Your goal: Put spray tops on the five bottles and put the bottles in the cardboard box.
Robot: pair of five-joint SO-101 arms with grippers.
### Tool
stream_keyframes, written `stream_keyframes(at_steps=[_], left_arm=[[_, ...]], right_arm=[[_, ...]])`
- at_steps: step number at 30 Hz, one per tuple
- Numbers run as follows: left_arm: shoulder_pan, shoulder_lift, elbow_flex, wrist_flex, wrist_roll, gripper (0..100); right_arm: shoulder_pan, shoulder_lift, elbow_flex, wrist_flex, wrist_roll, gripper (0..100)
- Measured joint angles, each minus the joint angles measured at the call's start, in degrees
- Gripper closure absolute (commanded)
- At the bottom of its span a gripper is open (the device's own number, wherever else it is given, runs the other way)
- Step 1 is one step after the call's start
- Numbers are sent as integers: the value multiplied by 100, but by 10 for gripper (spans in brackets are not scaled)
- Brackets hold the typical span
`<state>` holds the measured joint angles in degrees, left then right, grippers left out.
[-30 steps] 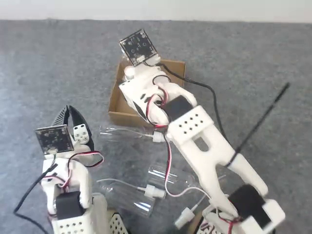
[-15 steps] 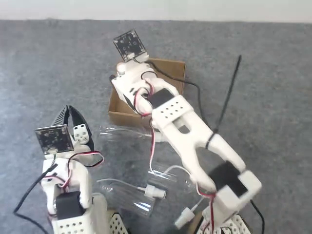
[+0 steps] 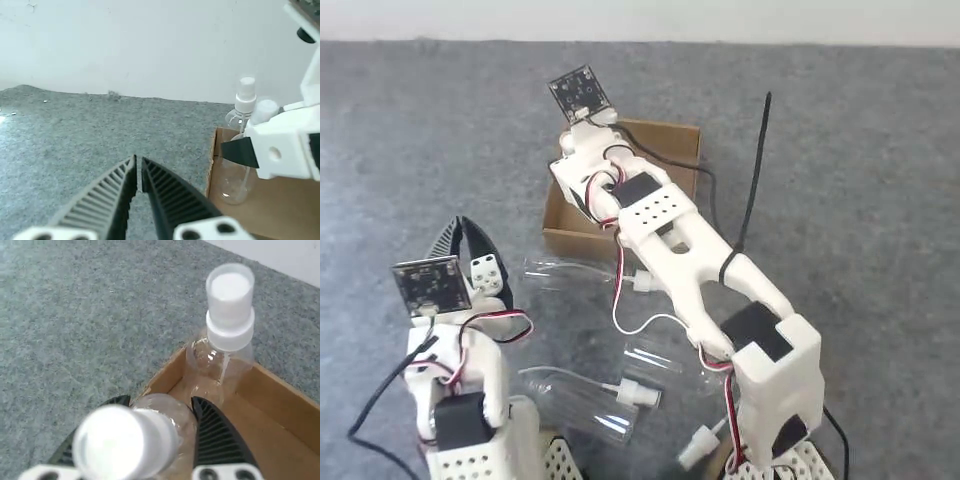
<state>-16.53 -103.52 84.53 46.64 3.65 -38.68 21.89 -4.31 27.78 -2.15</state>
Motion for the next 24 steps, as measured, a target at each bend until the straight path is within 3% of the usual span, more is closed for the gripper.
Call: stream_keyframes(at_steps=[14,24], left_arm=[[-9,0,0,0,0,987],[-9,0,0,0,0,987]], right_arm=[[9,9,-466,642,-422,963],[9,870,-1486,1143,-466,961]])
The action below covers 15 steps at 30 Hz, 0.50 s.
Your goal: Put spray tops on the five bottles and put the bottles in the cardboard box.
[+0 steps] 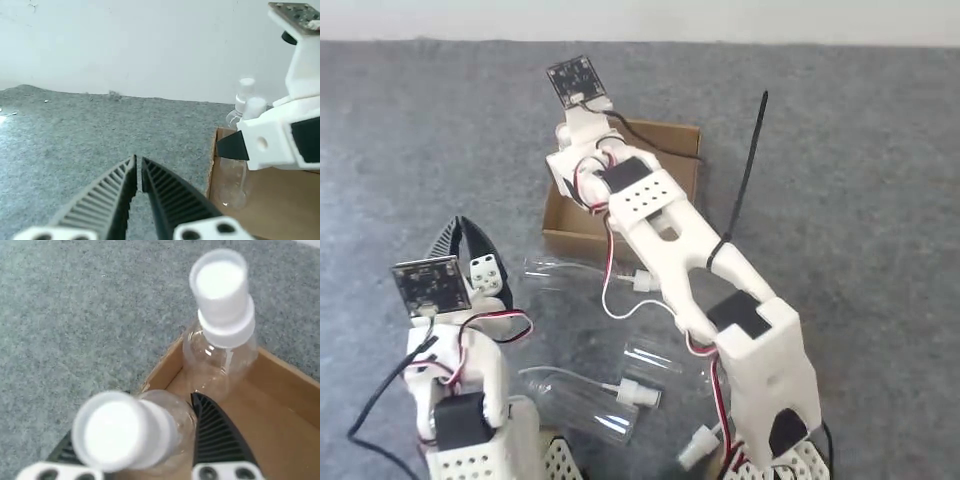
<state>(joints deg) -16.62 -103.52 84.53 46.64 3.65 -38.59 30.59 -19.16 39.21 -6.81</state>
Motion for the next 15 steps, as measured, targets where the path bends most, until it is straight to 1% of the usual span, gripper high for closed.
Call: stream_keyframes(at_steps=[4,10,15], left_arm=[[0,0,0,0,0,987],[0,0,0,0,0,987],[0,0,0,0,0,987]], right_arm=[[0,299,-519,360,0,955],[9,571,-862,484,-9,850],[-9,571,-923,615,-18,844]])
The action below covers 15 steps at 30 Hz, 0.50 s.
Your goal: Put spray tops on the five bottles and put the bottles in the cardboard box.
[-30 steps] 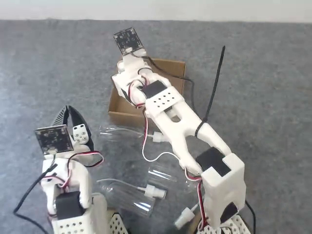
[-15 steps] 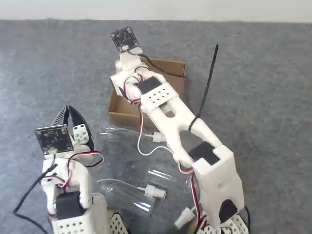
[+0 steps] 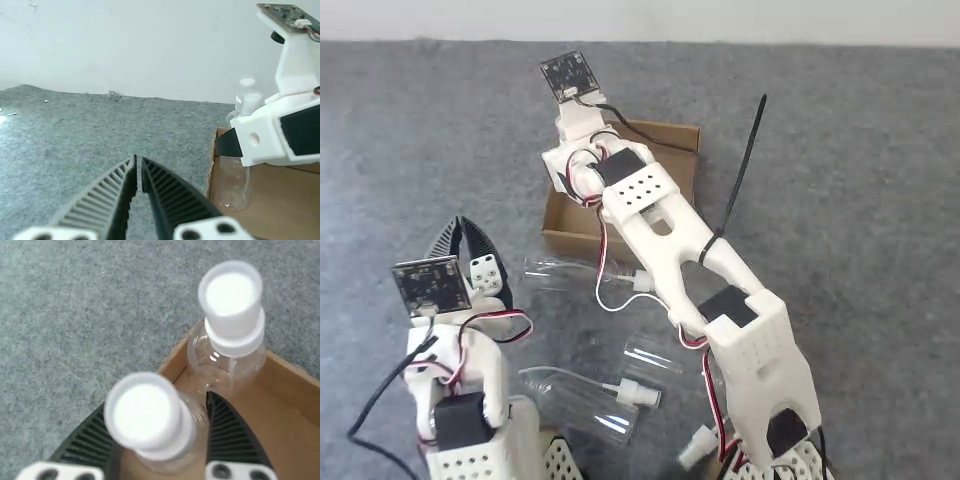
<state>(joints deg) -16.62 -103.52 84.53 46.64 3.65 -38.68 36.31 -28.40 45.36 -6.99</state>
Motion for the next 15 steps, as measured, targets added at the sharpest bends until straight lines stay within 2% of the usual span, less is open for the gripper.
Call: stream_keyframes(at_steps=[9,15], left_arm=[[0,0,0,0,0,987],[0,0,0,0,0,987]], right_arm=[[0,0,-18,79,0,835],[0,0,-18,105,0,743]])
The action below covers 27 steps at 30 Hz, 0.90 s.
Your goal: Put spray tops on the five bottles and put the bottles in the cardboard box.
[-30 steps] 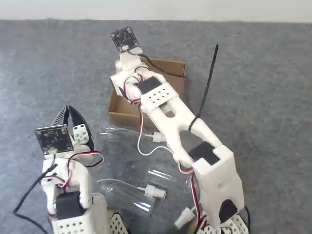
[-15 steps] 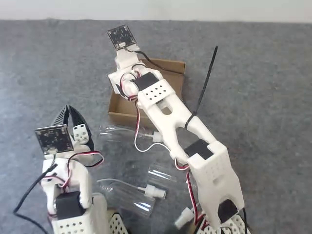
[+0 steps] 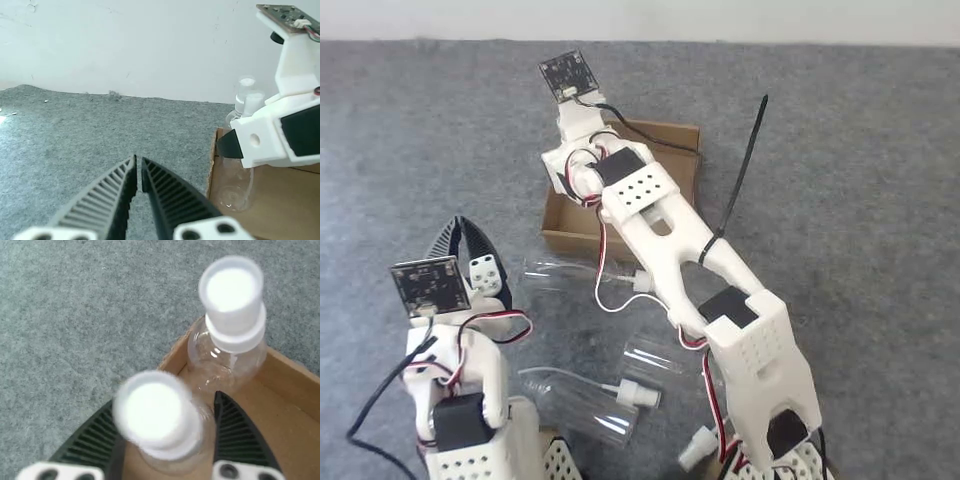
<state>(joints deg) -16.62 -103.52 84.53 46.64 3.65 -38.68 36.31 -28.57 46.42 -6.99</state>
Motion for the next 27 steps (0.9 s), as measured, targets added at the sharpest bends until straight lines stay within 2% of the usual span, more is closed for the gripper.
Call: stream_keyframes(at_steps=[27], left_arm=[[0,0,0,0,0,987]], right_arm=[[-70,18,-62,527,9,726]])
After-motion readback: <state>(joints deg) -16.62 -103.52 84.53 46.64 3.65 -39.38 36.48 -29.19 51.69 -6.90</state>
